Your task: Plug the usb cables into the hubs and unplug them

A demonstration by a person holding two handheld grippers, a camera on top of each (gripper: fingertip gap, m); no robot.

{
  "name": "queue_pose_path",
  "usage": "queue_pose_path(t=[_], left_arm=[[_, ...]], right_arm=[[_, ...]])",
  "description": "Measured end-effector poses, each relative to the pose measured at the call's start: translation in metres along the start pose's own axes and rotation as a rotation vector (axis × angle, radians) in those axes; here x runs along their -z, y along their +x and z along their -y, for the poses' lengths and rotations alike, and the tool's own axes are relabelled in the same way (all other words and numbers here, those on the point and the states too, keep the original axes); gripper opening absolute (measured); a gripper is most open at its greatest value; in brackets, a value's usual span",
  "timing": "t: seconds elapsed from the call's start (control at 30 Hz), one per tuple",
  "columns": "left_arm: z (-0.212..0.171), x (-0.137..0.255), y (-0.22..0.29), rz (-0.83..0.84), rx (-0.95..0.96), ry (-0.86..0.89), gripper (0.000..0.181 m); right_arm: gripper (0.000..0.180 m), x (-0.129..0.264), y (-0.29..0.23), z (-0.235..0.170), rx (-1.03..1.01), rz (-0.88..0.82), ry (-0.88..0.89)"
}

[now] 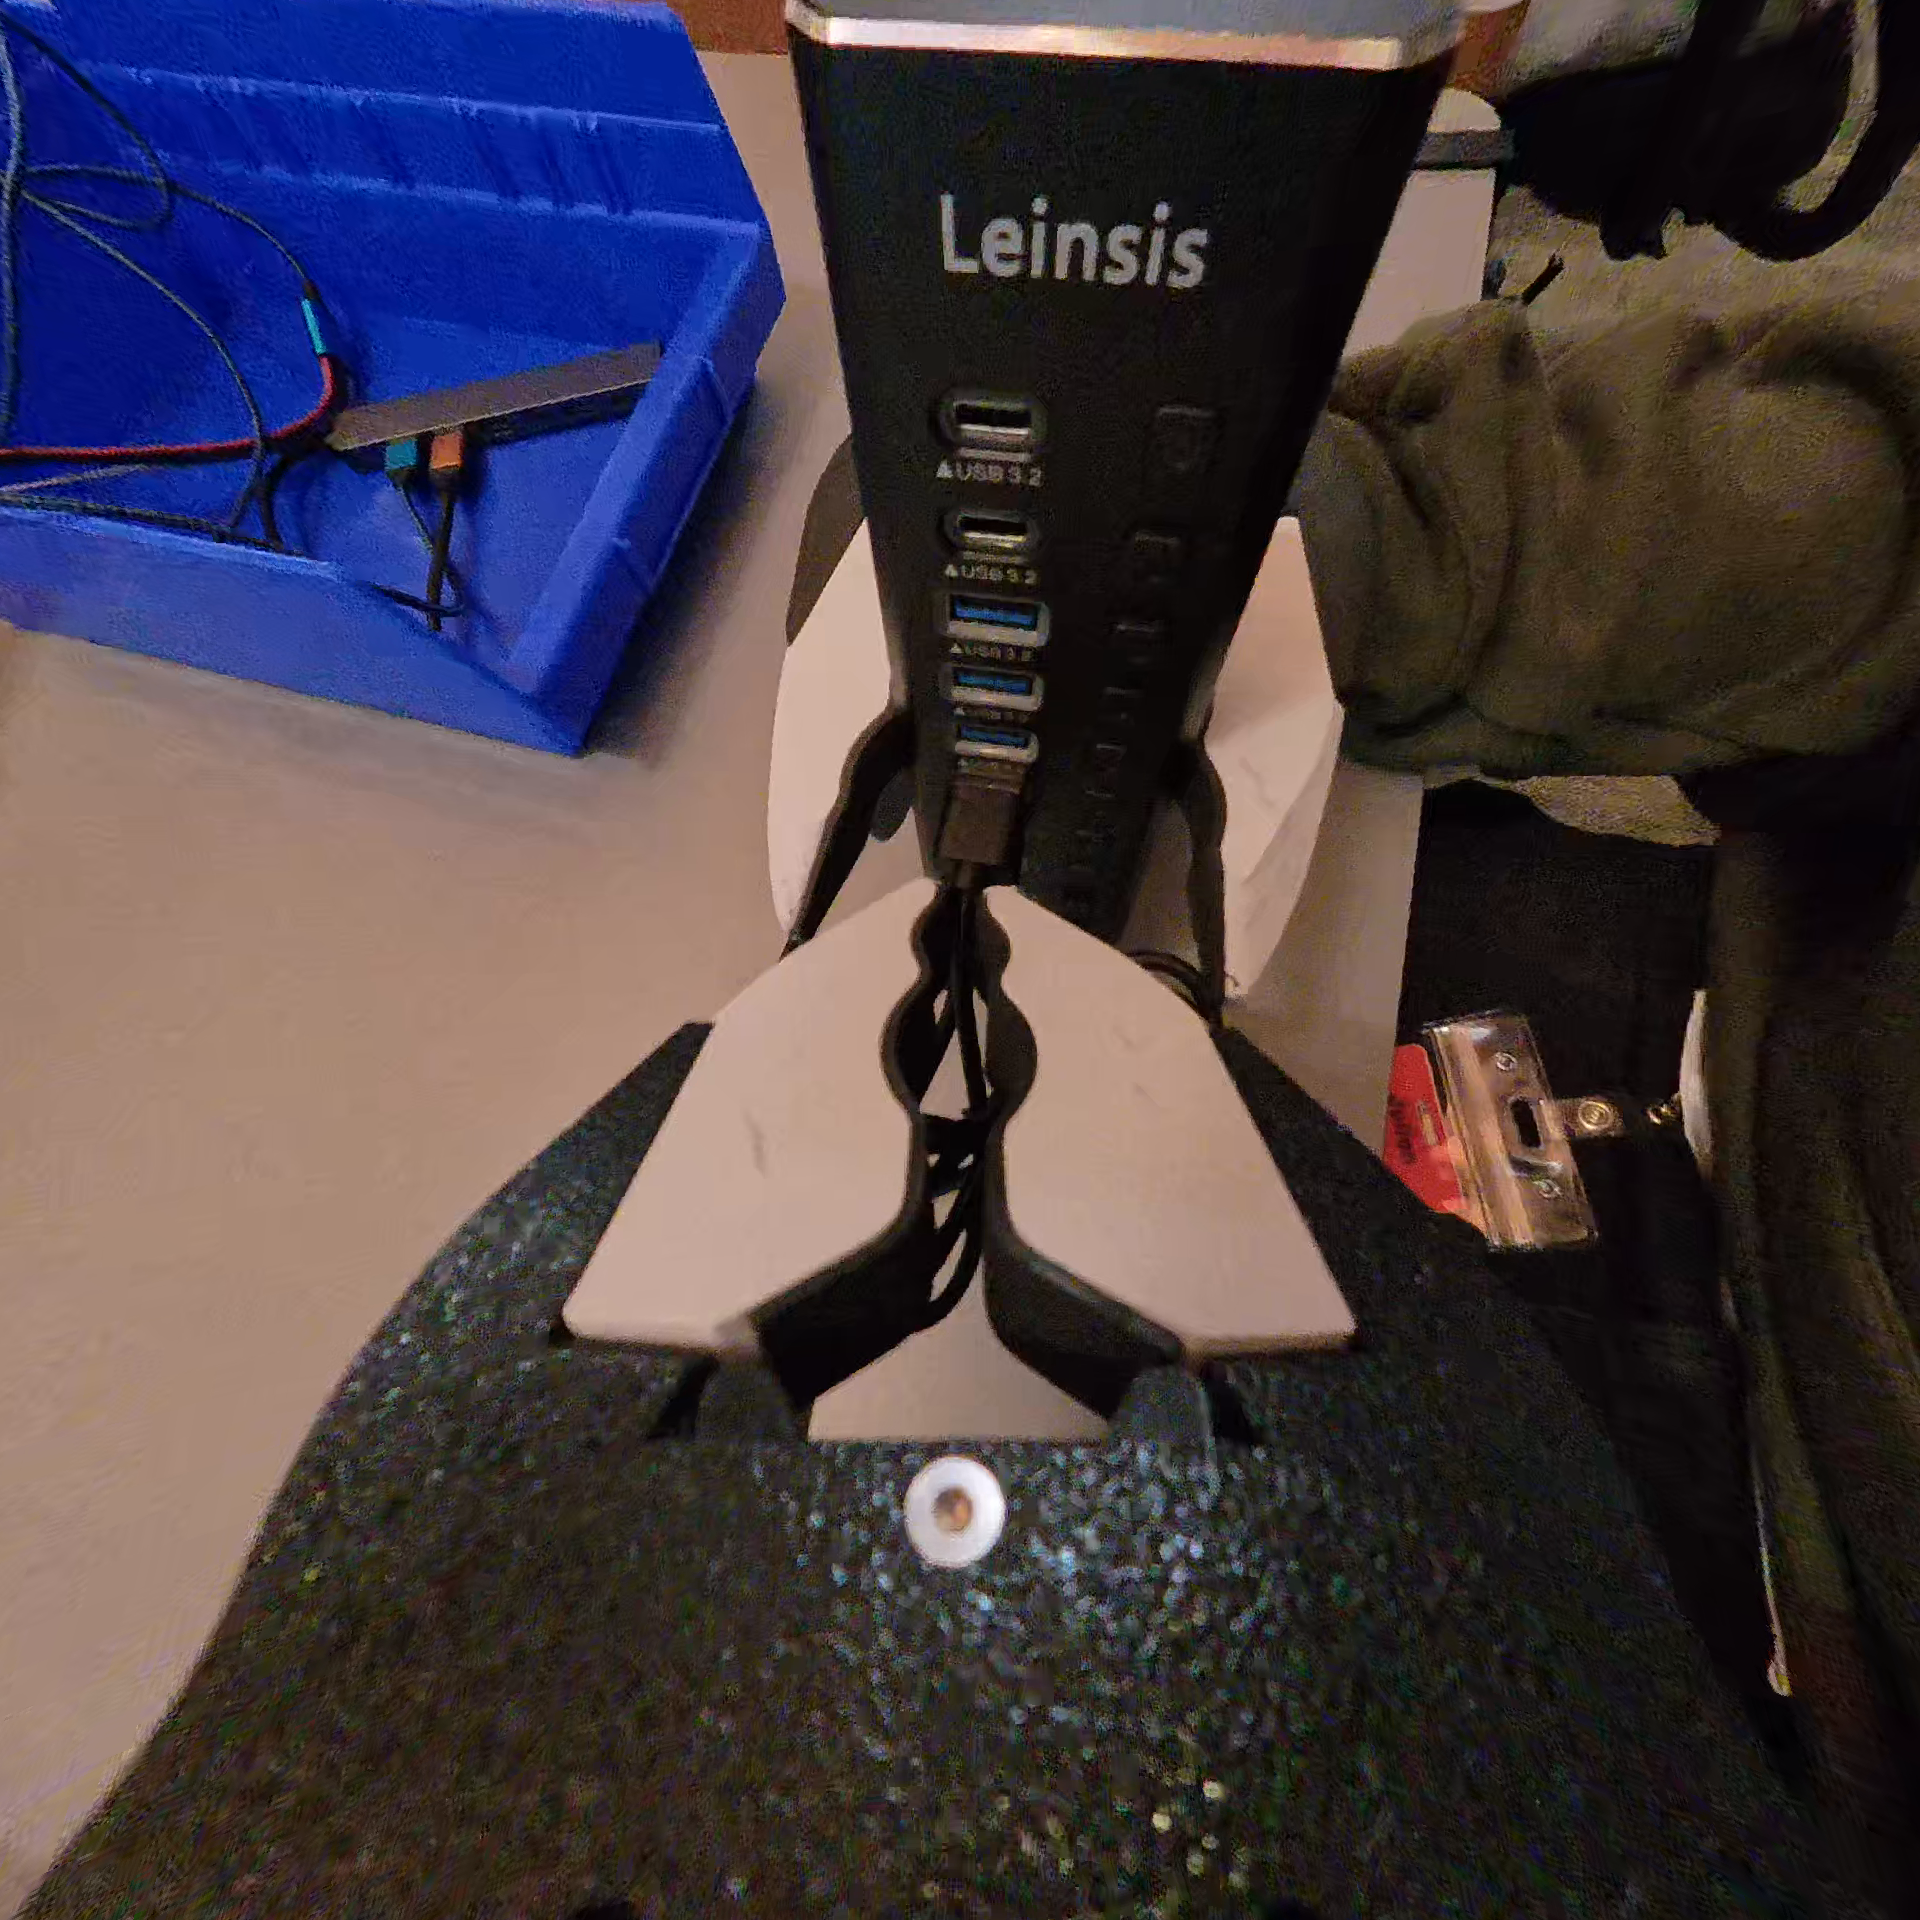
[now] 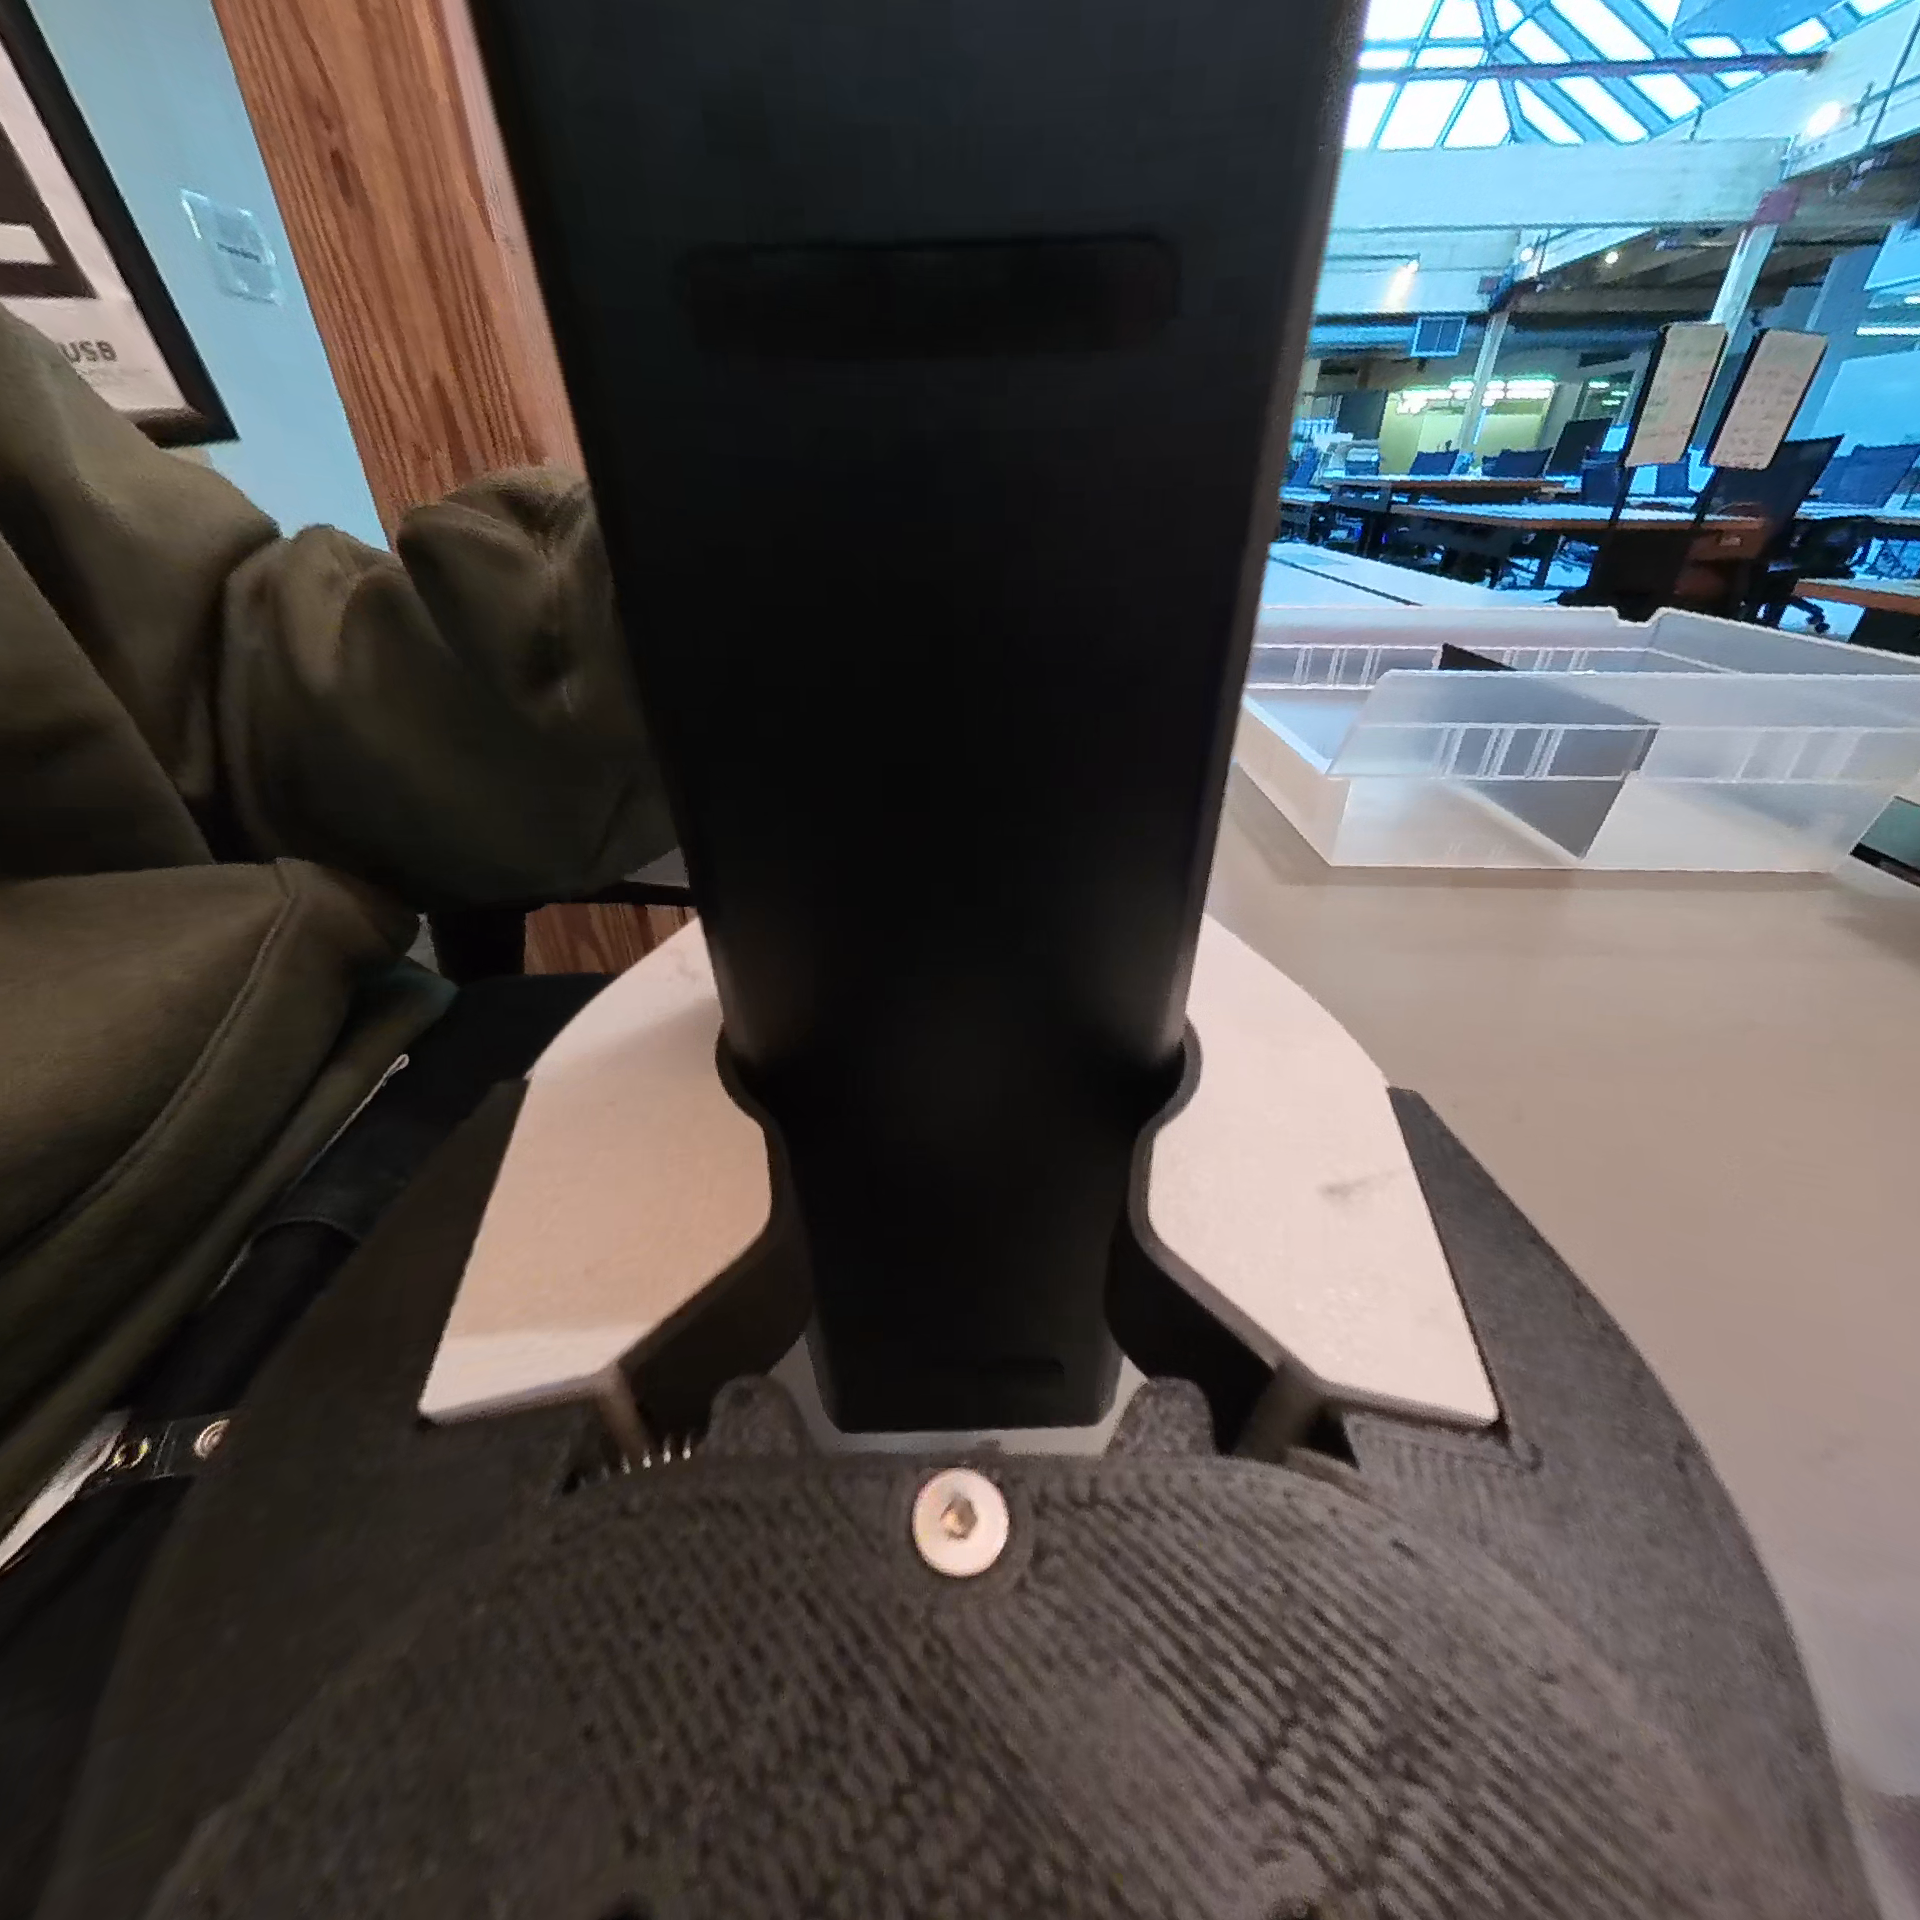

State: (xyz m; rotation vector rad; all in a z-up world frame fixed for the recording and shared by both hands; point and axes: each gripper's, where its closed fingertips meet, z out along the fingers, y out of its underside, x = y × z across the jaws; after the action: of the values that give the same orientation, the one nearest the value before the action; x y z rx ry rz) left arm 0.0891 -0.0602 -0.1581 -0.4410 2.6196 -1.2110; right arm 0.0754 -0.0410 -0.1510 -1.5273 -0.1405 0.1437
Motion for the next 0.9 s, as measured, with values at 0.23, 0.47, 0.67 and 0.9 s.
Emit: queue_pose_path(t=[0.23, 0.47, 0.67, 0.9], left_arm=[[0.003, 0.001, 0.001, 0.015, -0.027, 0.106, 0.002], [0.008, 0.0, 0.002, 0.033, 0.001, 0.201, 0.002], [0.007, 0.0, 0.009, -0.026, 0.052, 0.246, 0.002], [0.005, 0.003, 0.018, -0.024, 0.013, 0.242, 0.003]], right_arm=[[0.073, 0.0, -0.001, 0.0, -0.015, 0.005, 0.005], [0.073, 0.002, -0.001, 0.002, -0.007, 0.006, 0.023], [0.073, 0.004, -0.008, 0.004, 0.005, 0.054, 0.034], [0.073, 0.004, -0.016, 0.004, 0.023, 0.101, 0.036]])
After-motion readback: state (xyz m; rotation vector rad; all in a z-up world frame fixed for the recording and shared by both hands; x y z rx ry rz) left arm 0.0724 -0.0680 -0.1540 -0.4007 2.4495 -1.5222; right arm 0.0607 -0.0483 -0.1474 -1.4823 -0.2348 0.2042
